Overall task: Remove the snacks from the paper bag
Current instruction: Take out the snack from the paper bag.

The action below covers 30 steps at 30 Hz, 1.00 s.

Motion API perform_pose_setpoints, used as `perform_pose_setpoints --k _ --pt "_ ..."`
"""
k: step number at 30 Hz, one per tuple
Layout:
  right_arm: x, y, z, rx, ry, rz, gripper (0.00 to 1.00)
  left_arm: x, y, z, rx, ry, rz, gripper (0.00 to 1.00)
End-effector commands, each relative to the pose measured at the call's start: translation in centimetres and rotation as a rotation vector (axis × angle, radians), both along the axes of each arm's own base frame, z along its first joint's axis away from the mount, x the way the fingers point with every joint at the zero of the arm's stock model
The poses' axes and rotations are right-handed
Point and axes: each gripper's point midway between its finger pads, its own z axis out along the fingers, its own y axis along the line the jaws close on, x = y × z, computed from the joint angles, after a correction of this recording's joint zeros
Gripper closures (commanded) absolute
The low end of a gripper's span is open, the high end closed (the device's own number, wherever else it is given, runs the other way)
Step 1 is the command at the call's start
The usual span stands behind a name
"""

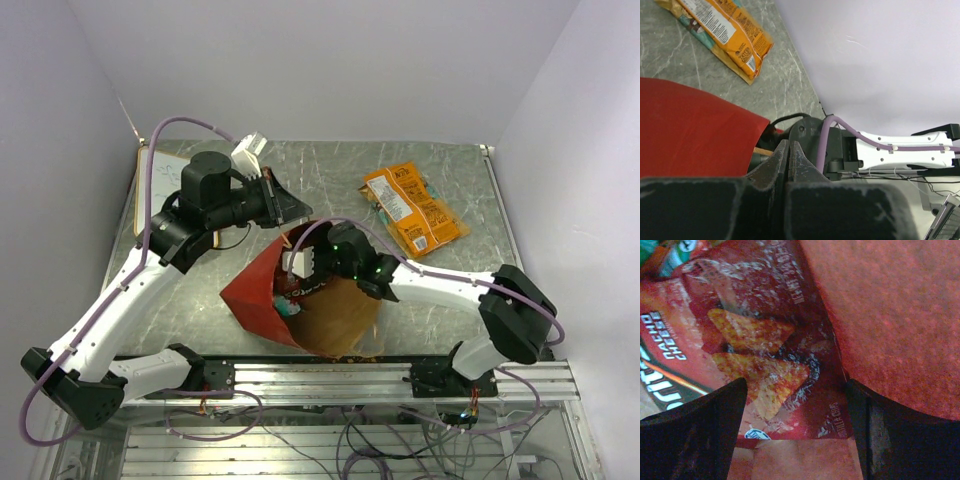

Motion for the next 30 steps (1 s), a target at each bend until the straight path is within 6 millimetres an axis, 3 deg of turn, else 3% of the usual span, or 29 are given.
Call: perform_pose_setpoints --k 1,7,9,11,17,19,23,26,30 --pt "1.1 0.5 -0.7 0.092 0.037 0.009 0.21 -0.8 0.4 1.8 -0.07 -0.026 0.024 0.93" --pt "-1.0 0.7 -3.9 0.026 0.139 0.1 0.42 -0.6 1.1 1.3 -0.016 -0.021 0.051 0.93" --pt "-1.6 0.4 -4.3 0.024 0.16 0.109 0.6 -0.6 1.2 1.6 -0.008 -0.031 0.055 0.93" --pt "-2.2 0.2 -4.4 0.014 0.18 0.122 0.74 -0.5 1.5 1.7 -0.007 -0.036 0.07 0.93" --pt "-5.2 -0.7 -3.6 0.008 0.255 0.197 0.93 -0.4 2.1 1.3 0.007 -0.03 0.101 0.93" --pt "-6.2 -0.4 -2.2 0.055 0.274 0.193 0.91 -0.5 2.1 1.3 0.003 -0.031 0.104 0.93" --pt "-7.7 1.9 2.2 0.314 0.271 0.163 0.54 -0.6 1.9 1.6 -0.014 -0.054 0.085 0.93" --pt "-7.7 3.8 3.3 0.438 0.269 0.076 0.43 -0.9 1.7 2.3 -0.045 -0.083 0.07 0.93" --pt "-7.1 6.6 3.3 0.538 0.237 -0.04 0.34 -1.2 1.4 2.4 -0.058 -0.078 0.046 0.93"
